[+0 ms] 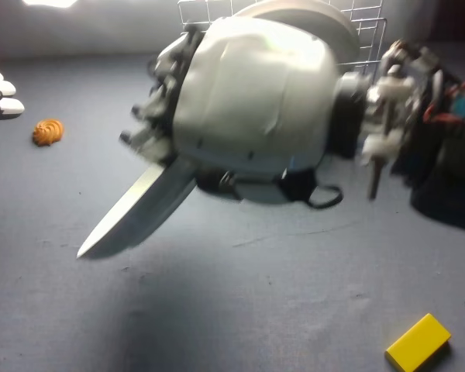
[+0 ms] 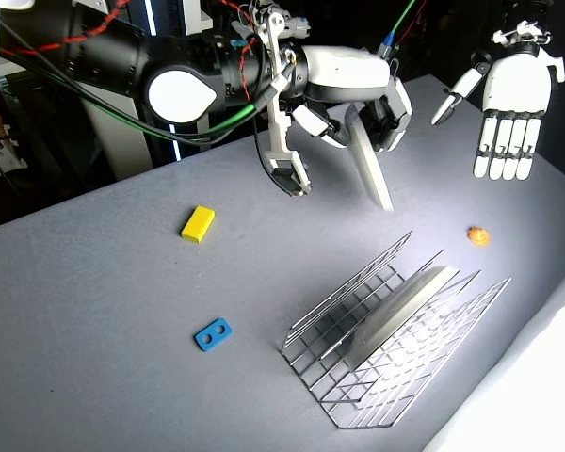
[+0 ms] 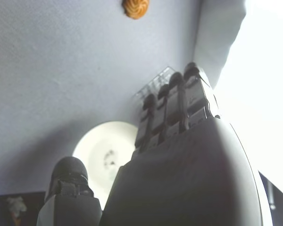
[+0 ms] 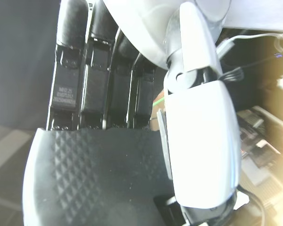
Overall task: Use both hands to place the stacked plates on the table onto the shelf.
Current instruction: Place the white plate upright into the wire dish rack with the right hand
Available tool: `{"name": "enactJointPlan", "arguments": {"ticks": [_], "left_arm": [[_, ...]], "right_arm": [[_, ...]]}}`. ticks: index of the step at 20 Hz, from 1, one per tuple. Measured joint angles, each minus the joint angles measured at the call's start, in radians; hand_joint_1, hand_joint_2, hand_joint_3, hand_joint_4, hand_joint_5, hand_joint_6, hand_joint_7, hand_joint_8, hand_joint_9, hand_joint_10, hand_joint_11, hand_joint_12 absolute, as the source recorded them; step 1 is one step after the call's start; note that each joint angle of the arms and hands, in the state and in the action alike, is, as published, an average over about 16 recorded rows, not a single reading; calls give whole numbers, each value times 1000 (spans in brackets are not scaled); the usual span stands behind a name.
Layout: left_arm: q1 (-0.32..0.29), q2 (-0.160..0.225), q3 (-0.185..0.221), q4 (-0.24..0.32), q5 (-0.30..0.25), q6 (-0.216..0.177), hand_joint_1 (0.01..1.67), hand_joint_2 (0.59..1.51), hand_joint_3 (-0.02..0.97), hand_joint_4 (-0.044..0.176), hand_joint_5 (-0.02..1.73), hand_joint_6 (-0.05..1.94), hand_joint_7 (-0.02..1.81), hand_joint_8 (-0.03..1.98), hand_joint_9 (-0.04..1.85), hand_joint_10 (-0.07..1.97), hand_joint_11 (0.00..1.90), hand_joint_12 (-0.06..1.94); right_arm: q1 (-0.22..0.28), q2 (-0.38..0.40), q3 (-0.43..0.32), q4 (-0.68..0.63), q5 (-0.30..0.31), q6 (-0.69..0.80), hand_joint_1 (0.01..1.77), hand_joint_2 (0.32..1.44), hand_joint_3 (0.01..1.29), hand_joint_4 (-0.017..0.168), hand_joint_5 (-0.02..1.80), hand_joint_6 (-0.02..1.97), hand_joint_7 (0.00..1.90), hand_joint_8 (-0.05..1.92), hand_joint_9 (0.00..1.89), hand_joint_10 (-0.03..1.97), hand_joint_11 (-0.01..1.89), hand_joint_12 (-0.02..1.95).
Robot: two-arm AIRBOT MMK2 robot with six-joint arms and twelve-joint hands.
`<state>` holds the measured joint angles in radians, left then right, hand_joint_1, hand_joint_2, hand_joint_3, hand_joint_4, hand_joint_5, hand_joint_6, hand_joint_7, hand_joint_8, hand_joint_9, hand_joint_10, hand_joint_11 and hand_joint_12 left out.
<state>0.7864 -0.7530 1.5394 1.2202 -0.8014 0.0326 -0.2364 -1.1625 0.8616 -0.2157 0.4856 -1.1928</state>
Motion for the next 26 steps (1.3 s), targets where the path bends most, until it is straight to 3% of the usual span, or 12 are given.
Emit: {"name": "enactJointPlan", "arguments": {"ticks": [7, 12, 18, 26], "left_arm": [[4, 1, 10, 4, -14, 0, 22, 1091, 12, 2, 21, 13, 11, -14, 18, 7, 14, 3], [4, 3, 12, 36, -63, 4, 22, 1091, 12, 2, 21, 13, 11, -13, 19, 7, 14, 3], [-1, 13, 1, 81, -157, 10, 22, 1091, 13, 2, 21, 13, 11, -14, 19, 7, 14, 3], [-12, 34, -38, 125, -334, 19, 22, 1092, 13, 2, 20, 13, 12, -13, 19, 7, 14, 3]], "right_arm": [[79, 76, 1, 42, -29, 213, 1196, 1029, 12, 7, 898, 960, 959, 1029, 1103, 513, 795, 1096], [125, 107, 35, 98, -77, 367, 1196, 1028, 12, 6, 897, 946, 968, 1049, 1105, 517, 793, 1094], [154, 118, 93, 165, -132, 465, 1196, 1030, 12, 3, 883, 949, 974, 1084, 1091, 543, 788, 1102], [152, 110, 167, 231, -162, 491, 1196, 1033, 11, -4, 876, 949, 978, 1094, 1088, 547, 795, 1084]]}}
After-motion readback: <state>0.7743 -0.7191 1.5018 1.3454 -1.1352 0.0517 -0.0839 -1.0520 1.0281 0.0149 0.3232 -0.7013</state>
